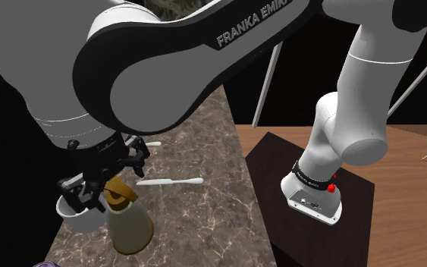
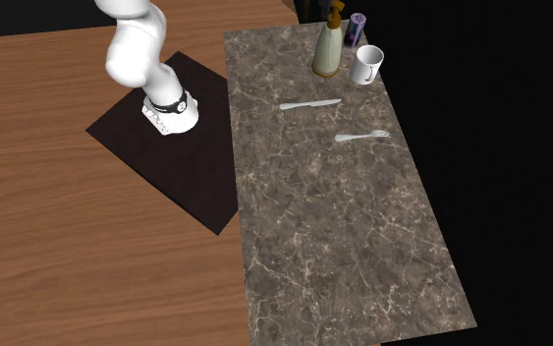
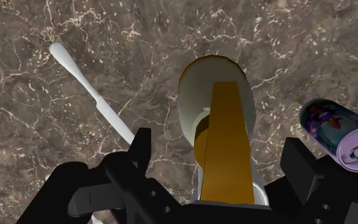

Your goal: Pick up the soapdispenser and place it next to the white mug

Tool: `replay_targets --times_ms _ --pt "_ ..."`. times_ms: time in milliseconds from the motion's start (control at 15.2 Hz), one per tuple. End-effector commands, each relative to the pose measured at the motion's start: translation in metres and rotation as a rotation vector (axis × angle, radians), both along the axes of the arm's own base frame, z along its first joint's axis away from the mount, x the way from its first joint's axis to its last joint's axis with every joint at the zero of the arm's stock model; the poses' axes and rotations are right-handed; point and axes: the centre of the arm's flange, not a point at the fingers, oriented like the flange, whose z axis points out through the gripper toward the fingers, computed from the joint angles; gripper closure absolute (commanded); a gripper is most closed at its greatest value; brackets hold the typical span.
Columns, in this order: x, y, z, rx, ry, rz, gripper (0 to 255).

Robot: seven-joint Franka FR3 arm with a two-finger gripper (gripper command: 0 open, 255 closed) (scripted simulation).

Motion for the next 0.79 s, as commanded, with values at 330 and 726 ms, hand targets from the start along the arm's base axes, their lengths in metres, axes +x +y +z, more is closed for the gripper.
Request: replay_targets --times_ms 330,726 --pt "0.002 0.002 0.05 0.0 0.0 0.0 0" --pt "0.002 0.002 0.05 0.0 0.0 0.0 0"
